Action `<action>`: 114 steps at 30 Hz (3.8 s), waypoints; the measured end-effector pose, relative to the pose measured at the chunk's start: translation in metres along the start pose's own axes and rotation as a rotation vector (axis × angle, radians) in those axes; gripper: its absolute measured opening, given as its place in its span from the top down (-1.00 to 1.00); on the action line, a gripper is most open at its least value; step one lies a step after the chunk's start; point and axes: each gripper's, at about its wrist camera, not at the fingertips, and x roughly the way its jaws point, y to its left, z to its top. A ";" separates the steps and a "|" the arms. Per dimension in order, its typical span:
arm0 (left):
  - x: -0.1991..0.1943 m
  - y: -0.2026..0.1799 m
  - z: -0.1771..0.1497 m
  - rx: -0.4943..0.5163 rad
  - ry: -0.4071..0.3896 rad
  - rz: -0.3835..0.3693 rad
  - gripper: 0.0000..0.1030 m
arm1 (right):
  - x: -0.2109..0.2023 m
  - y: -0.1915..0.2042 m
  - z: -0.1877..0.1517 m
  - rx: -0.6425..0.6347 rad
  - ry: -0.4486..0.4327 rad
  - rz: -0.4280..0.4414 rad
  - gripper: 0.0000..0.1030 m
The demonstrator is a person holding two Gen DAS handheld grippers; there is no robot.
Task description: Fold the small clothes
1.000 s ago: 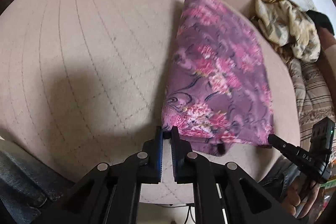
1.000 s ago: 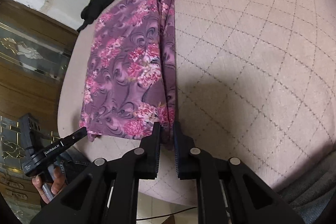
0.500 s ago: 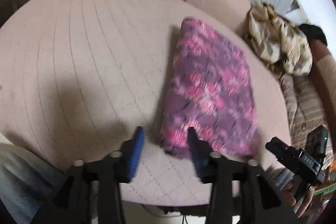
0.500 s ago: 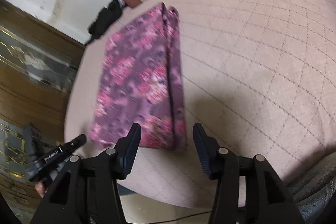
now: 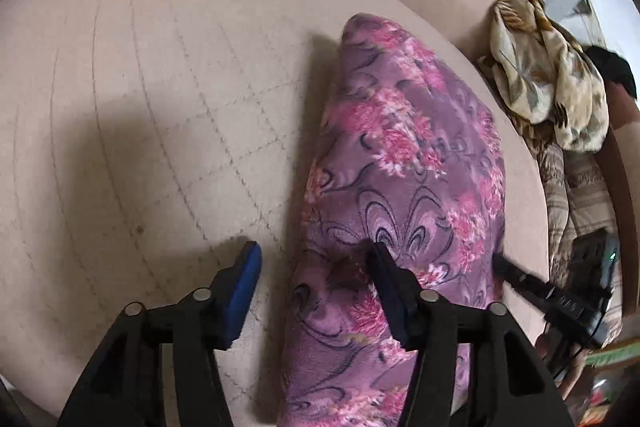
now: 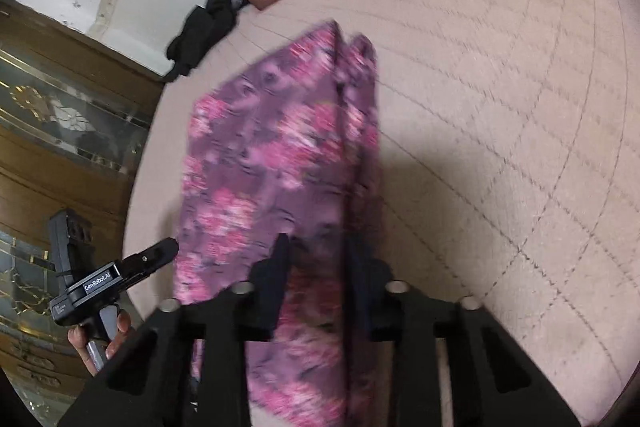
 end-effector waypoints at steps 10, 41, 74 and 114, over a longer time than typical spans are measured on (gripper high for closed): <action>-0.003 -0.009 0.001 0.058 -0.003 0.036 0.81 | 0.008 0.000 0.003 -0.022 0.028 -0.101 0.90; 0.049 -0.020 0.106 -0.035 0.050 -0.123 0.26 | 0.030 0.012 0.118 -0.074 -0.069 -0.120 0.91; 0.035 -0.036 0.146 0.047 -0.026 -0.063 0.17 | 0.020 0.007 0.150 -0.066 -0.119 -0.049 0.03; -0.006 0.000 -0.021 0.019 0.069 -0.034 -0.21 | -0.008 -0.008 -0.023 0.089 0.029 0.065 -0.01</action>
